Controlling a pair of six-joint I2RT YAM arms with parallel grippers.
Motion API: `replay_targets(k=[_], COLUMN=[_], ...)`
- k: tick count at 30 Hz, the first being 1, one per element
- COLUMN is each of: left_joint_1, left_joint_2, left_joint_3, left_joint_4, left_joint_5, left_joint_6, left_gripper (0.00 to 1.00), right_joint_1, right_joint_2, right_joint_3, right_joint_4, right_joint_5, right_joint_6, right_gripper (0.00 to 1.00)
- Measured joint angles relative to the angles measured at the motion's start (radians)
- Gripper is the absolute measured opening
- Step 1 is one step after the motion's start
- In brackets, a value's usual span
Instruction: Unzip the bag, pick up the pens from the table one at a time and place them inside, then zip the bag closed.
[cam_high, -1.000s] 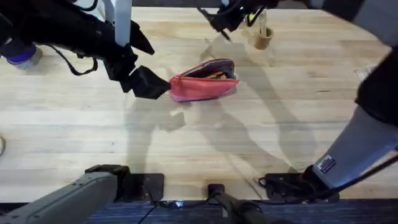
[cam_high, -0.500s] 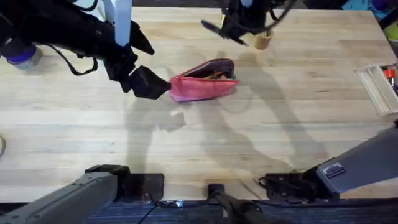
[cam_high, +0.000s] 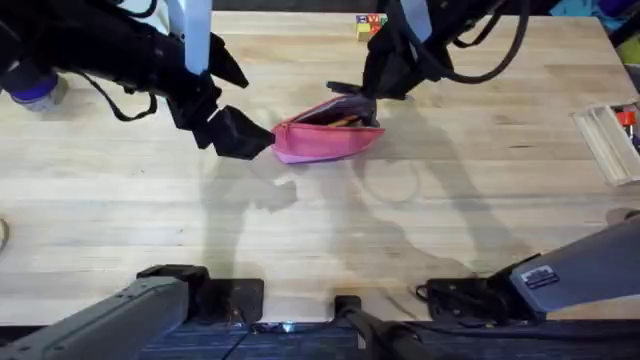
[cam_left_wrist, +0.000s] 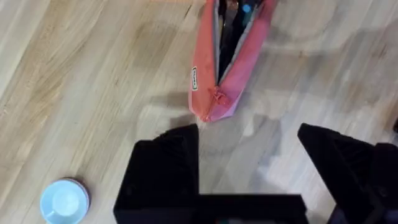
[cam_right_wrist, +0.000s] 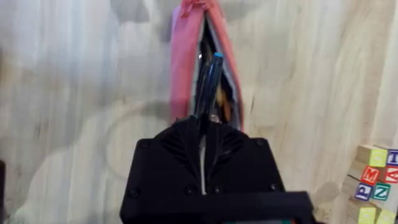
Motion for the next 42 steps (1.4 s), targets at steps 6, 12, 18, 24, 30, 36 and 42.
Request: replay_targets(k=[6,12,18,24,30,36,42], left_joint_1=[0.000,0.000,0.000,0.000,0.000,0.000,0.000], left_joint_2=[0.000,0.000,0.000,0.000,0.000,0.000,0.000], left_joint_3=[0.000,0.000,0.000,0.000,0.000,0.000,0.000], left_joint_4=[0.000,0.000,0.000,0.000,0.000,0.000,0.000], left_joint_5=[0.000,0.000,0.000,0.000,0.000,0.000,0.000], left_joint_6=[0.000,0.000,0.000,0.000,0.000,0.000,0.000], left_gripper=[0.993,0.993,0.993,0.992,0.993,0.993,0.994], right_joint_1=[0.000,0.000,0.000,0.000,0.004,0.025,0.044], right_joint_2=[0.000,0.000,0.013,0.073,0.106,0.123,0.191], right_joint_3=[0.000,0.000,0.000,0.000,0.000,0.000,0.000], right_joint_4=[-0.054,-0.084,-0.074,-0.031,-0.019,0.007,0.035], right_joint_5=[0.073,0.141,0.161,0.165,0.166,0.168,0.168], right_joint_6=[-0.042,-0.076,-0.117,-0.127,-0.129,-0.150,-0.153], right_gripper=[0.031,0.031,0.031,0.031,0.031,0.031,0.031])
